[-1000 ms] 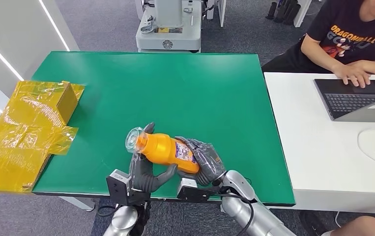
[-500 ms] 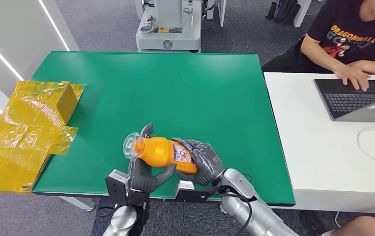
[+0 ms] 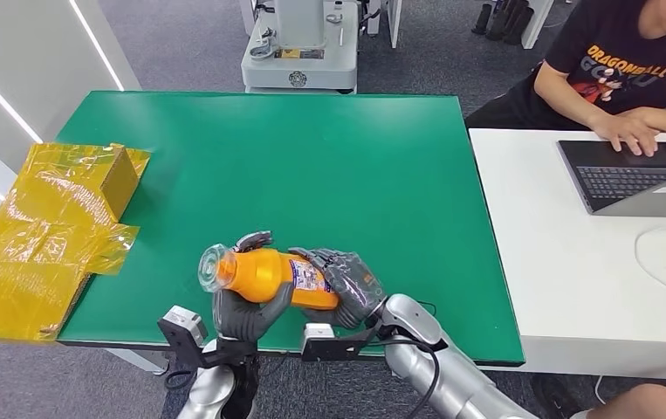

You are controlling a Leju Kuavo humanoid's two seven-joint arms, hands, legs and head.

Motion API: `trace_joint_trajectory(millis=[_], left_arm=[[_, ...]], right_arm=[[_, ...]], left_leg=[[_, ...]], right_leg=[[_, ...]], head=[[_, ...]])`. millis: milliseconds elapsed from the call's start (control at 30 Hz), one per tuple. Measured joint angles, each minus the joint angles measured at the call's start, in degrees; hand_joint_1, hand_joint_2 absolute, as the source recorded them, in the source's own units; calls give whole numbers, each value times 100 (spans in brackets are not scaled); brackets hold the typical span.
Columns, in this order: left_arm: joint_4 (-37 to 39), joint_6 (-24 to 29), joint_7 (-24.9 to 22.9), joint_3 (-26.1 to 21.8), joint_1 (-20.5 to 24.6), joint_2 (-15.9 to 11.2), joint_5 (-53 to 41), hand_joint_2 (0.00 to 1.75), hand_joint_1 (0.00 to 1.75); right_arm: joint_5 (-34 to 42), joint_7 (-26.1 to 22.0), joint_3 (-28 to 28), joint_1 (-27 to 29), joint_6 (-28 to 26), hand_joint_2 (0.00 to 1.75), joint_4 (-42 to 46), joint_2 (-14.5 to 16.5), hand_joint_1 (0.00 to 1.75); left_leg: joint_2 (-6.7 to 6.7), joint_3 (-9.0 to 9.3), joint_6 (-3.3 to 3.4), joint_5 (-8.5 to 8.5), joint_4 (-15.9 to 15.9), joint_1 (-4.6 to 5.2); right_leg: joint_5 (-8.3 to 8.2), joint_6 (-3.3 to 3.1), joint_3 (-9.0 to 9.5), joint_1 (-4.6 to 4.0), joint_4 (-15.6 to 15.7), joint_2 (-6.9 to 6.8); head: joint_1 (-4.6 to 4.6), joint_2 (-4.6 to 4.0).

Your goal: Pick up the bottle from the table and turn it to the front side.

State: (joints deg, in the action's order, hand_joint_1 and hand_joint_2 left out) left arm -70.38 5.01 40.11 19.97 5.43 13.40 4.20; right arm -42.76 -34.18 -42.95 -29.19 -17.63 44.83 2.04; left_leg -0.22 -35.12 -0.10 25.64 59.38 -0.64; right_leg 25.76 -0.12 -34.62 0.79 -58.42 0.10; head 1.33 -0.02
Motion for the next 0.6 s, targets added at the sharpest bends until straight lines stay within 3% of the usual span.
trace_joint_trajectory(millis=[500, 533, 600], left_arm=[[-146, 15, 0, -71, -55, 0, 18, 175, 175], [-146, 15, 0, -71, -55, 0, 20, 175, 175], [-146, 15, 0, -72, -57, 0, 24, 175, 175]], right_arm=[[86, -20, -62, -17, 68, 175, 2, 51, 175], [92, -15, -63, -17, 70, 175, 2, 52, 155], [106, 11, -65, -17, 63, 175, 7, 52, 68]], left_leg=[[0, 0, 0, 0, 0, 0], [0, 0, 0, 0, 0, 0], [0, 0, 0, 0, 0, 0]], right_leg=[[0, 0, 0, 0, 0, 0], [0, 0, 0, 0, 0, 0], [0, 0, 0, 0, 0, 0]], head=[[-1, 0], [0, 0], [1, 0]])
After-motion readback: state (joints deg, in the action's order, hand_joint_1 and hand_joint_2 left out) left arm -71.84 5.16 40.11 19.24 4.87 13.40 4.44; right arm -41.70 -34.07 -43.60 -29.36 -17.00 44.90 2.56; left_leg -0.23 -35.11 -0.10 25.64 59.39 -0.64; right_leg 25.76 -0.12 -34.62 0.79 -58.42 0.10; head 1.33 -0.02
